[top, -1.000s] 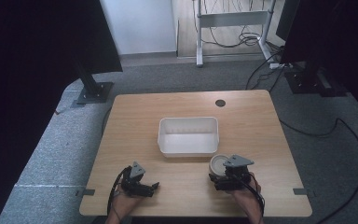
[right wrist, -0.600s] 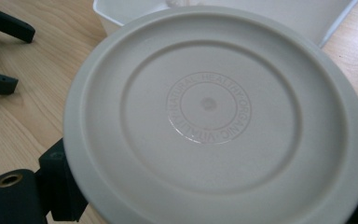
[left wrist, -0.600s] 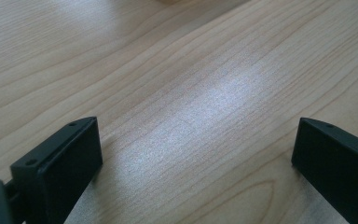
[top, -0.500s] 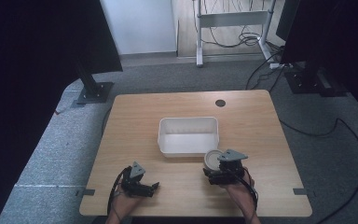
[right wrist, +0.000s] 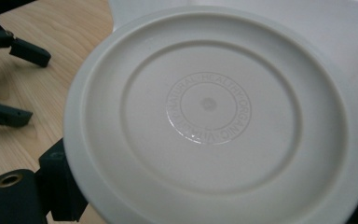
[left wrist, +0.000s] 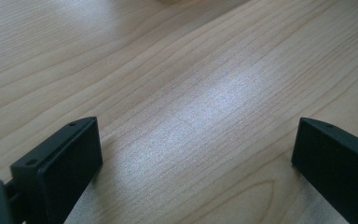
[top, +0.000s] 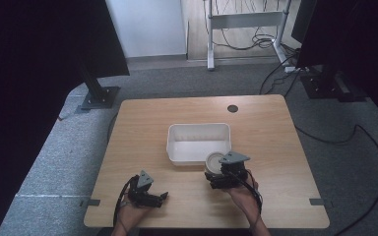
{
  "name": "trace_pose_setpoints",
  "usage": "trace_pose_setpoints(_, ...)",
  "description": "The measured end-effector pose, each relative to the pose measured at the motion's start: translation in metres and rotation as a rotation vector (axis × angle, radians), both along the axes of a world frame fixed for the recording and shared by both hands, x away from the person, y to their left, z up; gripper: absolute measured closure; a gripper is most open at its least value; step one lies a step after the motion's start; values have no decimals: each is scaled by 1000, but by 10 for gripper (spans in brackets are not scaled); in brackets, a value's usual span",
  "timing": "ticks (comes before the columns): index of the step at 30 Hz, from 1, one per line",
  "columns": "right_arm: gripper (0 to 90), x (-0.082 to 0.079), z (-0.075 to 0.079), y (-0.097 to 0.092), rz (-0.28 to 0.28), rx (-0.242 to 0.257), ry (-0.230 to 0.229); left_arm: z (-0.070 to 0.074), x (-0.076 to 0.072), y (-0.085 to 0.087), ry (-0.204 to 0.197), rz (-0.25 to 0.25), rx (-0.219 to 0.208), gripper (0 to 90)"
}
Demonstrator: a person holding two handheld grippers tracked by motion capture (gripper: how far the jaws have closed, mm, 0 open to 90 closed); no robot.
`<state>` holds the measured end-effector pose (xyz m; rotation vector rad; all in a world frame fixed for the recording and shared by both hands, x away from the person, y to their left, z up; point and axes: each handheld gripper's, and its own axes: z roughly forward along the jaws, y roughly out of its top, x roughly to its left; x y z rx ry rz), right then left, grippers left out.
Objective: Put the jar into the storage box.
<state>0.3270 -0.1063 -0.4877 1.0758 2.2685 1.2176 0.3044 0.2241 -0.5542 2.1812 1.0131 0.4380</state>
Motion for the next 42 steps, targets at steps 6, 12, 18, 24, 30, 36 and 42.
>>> trace_pose_setpoints(6, 98, 10, 5, 10, 6, 1, -2, 0, 0, 0, 0, 0, 0, 12)
trace_pose_setpoints(12, 97, 19, 7, 20, 14, -8, -4, 0, 0, 0, 0, -1, 1, 12)
trace_pose_setpoints(18, 97, 26, 8, 27, 20, -16, -9, 0, 0, 0, 0, -1, 1, 12)
trace_pose_setpoints(24, 97, 37, 9, 33, 19, -21, -17, 0, 0, 0, 0, 0, 1, 12)
trace_pose_setpoints(30, 98, 47, 10, 41, 18, -27, -20, 0, 0, 0, 0, 0, 1, 12)
trace_pose_setpoints(36, 97, 53, 9, 46, 17, -24, -23, 0, 0, 0, 0, 0, 0, 12)
trace_pose_setpoints(42, 97, 62, 7, 50, 3, -31, -29, 0, 0, 0, 0, -1, 0, 12)
